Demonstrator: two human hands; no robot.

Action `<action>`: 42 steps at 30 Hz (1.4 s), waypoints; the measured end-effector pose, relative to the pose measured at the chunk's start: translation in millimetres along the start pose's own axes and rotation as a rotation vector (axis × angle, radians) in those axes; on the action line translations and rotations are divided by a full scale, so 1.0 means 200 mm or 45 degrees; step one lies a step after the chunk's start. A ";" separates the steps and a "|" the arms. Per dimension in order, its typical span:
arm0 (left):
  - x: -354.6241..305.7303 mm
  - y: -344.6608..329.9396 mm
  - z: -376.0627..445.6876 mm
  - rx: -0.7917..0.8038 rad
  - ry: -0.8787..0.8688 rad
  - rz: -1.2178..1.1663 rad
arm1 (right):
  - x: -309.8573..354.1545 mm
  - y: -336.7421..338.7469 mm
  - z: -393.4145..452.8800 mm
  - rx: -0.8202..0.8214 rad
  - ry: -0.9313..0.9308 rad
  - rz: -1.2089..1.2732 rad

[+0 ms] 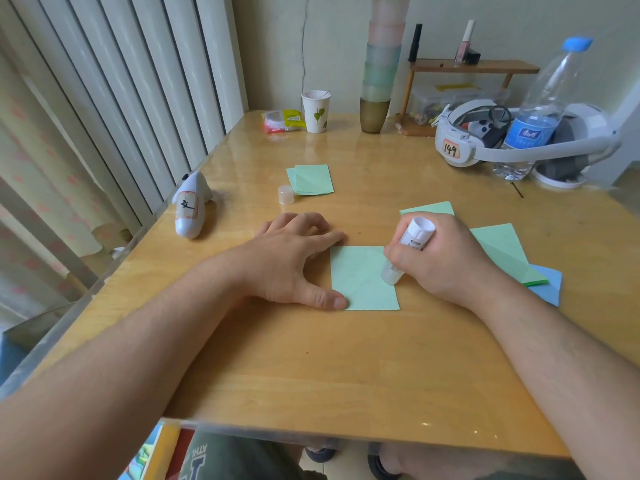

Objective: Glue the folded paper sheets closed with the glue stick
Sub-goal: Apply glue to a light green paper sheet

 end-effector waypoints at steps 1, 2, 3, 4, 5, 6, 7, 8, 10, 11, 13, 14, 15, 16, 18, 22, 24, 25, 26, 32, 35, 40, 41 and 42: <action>0.00 0.00 0.00 0.002 -0.002 -0.002 | 0.00 0.01 0.00 -0.031 0.024 0.057; 0.00 0.00 0.00 0.003 -0.002 -0.004 | 0.00 0.02 0.00 -0.065 0.051 0.114; 0.00 0.00 0.00 0.003 -0.002 -0.006 | 0.00 0.03 0.00 -0.093 0.082 0.161; 0.00 0.00 0.00 0.000 -0.001 -0.007 | 0.01 0.04 0.00 -0.109 0.117 0.199; 0.00 0.00 0.00 -0.004 -0.001 -0.007 | 0.01 0.04 0.00 -0.114 0.151 0.245; 0.00 0.00 0.00 -0.005 0.001 -0.006 | 0.01 0.04 0.01 -0.111 0.178 0.308; 0.00 0.00 0.00 -0.003 0.003 -0.006 | 0.02 0.03 0.01 -0.100 0.197 0.384; 0.00 0.00 0.00 0.000 0.006 -0.005 | 0.02 0.01 0.02 -0.079 0.205 0.449; 0.00 0.00 0.00 0.002 0.013 -0.003 | 0.03 -0.02 0.03 -0.017 0.200 0.512; -0.01 0.00 0.00 0.002 0.015 -0.004 | 0.03 -0.04 0.04 0.010 0.192 0.506; -0.01 0.00 0.00 0.001 0.017 -0.008 | 0.02 -0.07 0.05 0.048 0.175 0.438; -0.01 0.00 0.00 0.001 0.017 -0.007 | 0.03 -0.08 0.05 0.069 0.178 0.406; -0.01 0.00 0.00 0.002 0.017 -0.006 | 0.03 -0.09 0.04 0.093 0.191 0.386; -0.01 0.00 0.00 0.002 0.017 -0.005 | 0.04 -0.10 0.04 0.119 0.206 0.379; -0.01 0.00 0.00 -0.001 0.020 -0.005 | 0.06 -0.10 0.04 0.158 0.235 0.392; -0.01 0.00 0.00 -0.004 0.018 -0.005 | 0.08 -0.13 0.05 0.166 0.211 0.373; -0.01 0.00 0.01 -0.010 0.015 -0.007 | 0.08 -0.14 0.05 0.167 0.171 0.298; -0.01 0.00 0.01 -0.013 0.013 -0.006 | 0.08 -0.14 0.05 0.168 0.147 0.261; -0.01 0.00 0.00 -0.014 0.013 -0.007 | 0.08 -0.15 0.05 0.169 0.123 0.226; -0.01 0.00 0.00 -0.013 0.013 -0.007 | 0.10 -0.15 0.05 0.189 0.024 0.103; -0.01 0.00 0.00 -0.013 0.019 0.000 | 0.10 -0.12 0.03 0.212 0.006 0.081; 0.00 0.00 0.00 -0.001 0.025 -0.002 | 0.03 -0.03 -0.01 0.174 -0.046 0.113; 0.00 0.00 0.00 -0.002 0.023 -0.001 | 0.02 -0.02 -0.02 0.171 -0.052 0.124; 0.00 0.00 0.00 -0.002 0.020 0.000 | 0.01 -0.01 -0.02 0.173 -0.056 0.131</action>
Point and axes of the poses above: each hand's wrist, its own z-axis towards the middle knuckle, its own y-axis out of the back of the hand, x = y × z, the point moved 3 cm from there along z, towards the middle knuckle, and after that the axes turned 14 degrees about x, right-handed, at the moved point
